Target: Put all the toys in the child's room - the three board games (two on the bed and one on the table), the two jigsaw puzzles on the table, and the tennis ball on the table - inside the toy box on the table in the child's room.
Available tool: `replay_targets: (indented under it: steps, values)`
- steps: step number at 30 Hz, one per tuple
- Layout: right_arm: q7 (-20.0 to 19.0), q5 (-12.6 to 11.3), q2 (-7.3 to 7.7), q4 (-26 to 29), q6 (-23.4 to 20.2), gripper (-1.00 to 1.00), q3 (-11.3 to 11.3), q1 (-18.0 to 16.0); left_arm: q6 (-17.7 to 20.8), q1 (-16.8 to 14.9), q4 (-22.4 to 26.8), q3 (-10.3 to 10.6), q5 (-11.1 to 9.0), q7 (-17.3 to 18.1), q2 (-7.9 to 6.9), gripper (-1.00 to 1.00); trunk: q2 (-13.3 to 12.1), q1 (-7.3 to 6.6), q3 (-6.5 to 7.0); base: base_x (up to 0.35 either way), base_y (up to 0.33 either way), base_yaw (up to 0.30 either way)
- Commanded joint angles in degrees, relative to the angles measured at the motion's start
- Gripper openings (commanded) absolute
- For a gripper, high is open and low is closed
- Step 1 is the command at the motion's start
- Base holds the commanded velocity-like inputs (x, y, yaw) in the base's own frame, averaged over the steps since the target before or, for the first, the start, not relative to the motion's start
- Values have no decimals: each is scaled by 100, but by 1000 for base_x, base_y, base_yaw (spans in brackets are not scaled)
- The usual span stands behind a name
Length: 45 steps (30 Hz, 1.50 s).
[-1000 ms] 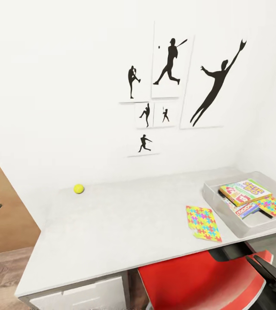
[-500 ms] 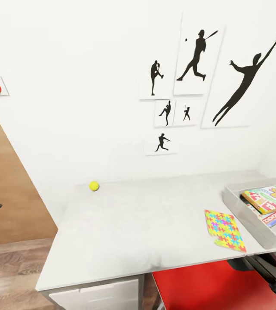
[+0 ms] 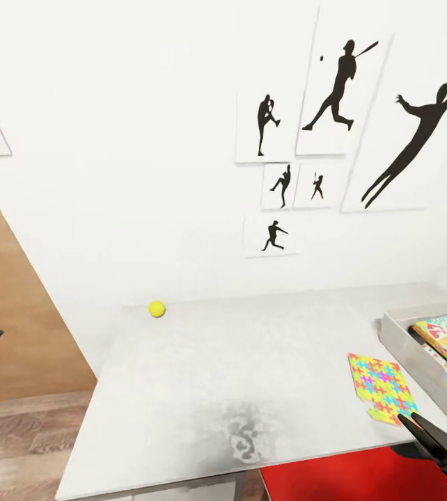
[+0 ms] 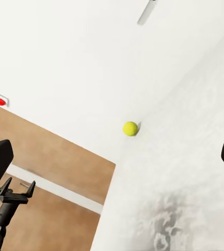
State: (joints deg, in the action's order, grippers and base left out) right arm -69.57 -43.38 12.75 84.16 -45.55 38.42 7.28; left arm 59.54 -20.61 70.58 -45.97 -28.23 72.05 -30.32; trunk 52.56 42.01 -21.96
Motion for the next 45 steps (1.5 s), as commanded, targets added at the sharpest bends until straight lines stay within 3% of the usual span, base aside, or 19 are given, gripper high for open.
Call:
replay_targets:
  steps: [1,36,41,45]
  values:
    - [6,-31,2,3,-39,100,-1,1,40,-4,-1,-2,-7,10,0,100,4,2,-6,152,2,3]
    - [68,-24,25,2,-94,100,11,1,40,-4,0,-8,-7,10,0,100,4,2,-6,38,-53,0]
    - [376,-22,30,134,-132,100,-7,-1,40,-4,-1,-9,-7,10,0,100,4,2,-6,0,0,0]
    - [891,-22,19,280,-298,100,-101,-10,40,-4,-1,-4,-9,10,0,100,4,2,-6,0,0,0]
